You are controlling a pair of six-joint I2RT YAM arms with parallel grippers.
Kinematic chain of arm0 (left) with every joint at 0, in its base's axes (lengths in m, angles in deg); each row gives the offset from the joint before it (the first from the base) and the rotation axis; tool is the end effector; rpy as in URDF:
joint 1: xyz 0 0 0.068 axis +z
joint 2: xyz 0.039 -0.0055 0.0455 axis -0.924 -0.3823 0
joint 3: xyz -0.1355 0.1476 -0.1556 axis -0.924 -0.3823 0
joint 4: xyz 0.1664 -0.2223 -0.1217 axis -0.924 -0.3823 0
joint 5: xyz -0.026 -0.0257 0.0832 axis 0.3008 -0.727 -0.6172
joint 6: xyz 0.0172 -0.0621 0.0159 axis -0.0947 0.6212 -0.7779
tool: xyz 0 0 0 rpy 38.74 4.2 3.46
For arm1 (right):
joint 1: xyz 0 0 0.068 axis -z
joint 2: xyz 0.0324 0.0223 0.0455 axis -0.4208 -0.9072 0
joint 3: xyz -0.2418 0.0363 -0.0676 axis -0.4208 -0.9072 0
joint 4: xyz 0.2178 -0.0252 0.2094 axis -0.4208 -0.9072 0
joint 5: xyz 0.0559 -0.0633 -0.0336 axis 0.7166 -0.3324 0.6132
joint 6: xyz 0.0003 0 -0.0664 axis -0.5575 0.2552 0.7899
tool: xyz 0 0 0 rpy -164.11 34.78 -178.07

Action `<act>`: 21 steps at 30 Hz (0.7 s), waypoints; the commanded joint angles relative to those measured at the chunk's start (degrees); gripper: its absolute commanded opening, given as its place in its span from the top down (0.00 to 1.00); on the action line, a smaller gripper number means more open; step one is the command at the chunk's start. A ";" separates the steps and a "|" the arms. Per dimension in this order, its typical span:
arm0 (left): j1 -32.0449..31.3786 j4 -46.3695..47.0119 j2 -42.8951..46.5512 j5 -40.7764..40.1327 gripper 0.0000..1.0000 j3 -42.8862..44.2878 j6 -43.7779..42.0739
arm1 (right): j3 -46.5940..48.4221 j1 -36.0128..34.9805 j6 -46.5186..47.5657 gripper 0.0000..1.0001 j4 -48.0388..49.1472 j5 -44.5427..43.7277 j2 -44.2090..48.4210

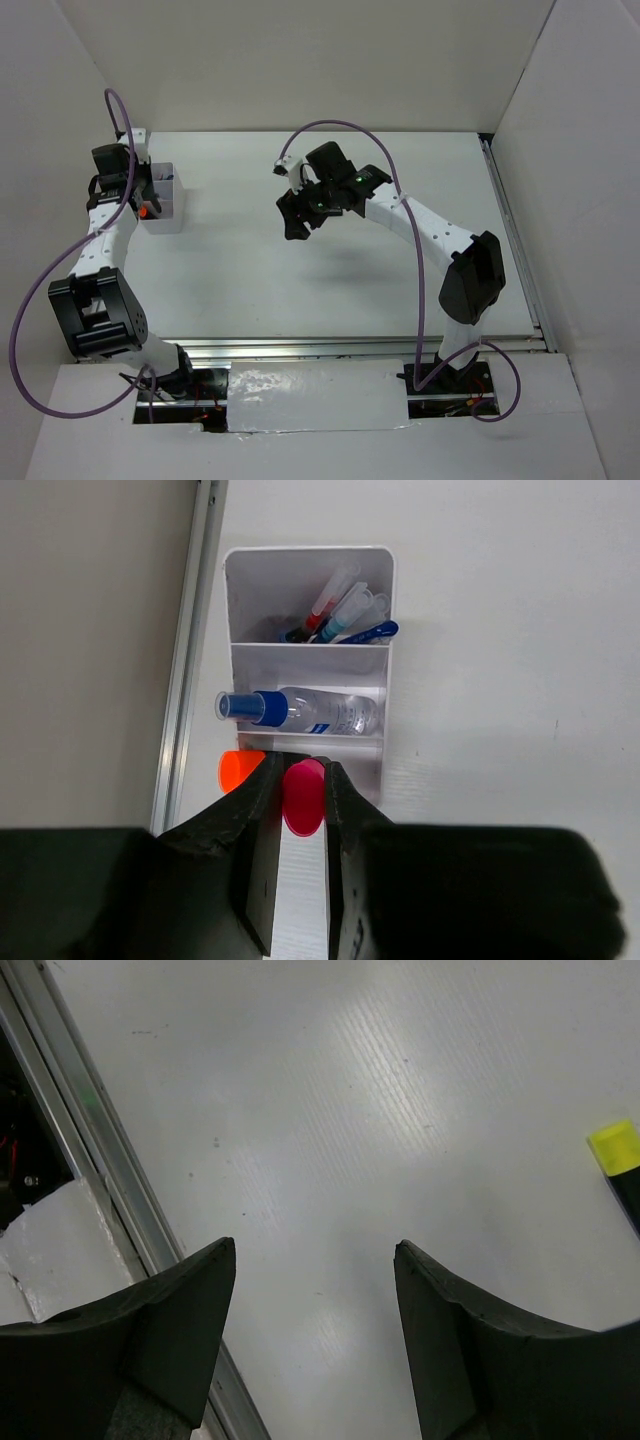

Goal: Sort the stationery into containers
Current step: Place the stationery into the container

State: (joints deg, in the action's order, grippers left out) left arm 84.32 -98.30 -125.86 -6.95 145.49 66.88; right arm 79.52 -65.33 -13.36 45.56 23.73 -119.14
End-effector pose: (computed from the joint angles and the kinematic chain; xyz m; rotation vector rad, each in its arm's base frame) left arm 0.3942 0.1175 0.2759 -0.1810 2.0369 0.2151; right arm 0.3314 0.3104 0.2917 -1.1843 2.1124 0.7586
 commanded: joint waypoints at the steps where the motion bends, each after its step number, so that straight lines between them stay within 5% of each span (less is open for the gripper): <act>1: 0.52 4.98 -1.17 -0.70 0.96 -0.50 0.16 | 0.83 0.37 -0.21 0.29 1.58 1.32 1.64; 21: 2.63 6.57 -5.21 2.28 0.86 -1.73 -1.78 | 2.24 0.37 -0.12 0.29 0.44 2.03 0.24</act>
State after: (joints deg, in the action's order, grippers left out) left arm 86.29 -95.04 -130.30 -5.97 144.35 66.42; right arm 79.59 -65.33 -13.36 45.47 24.73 -119.16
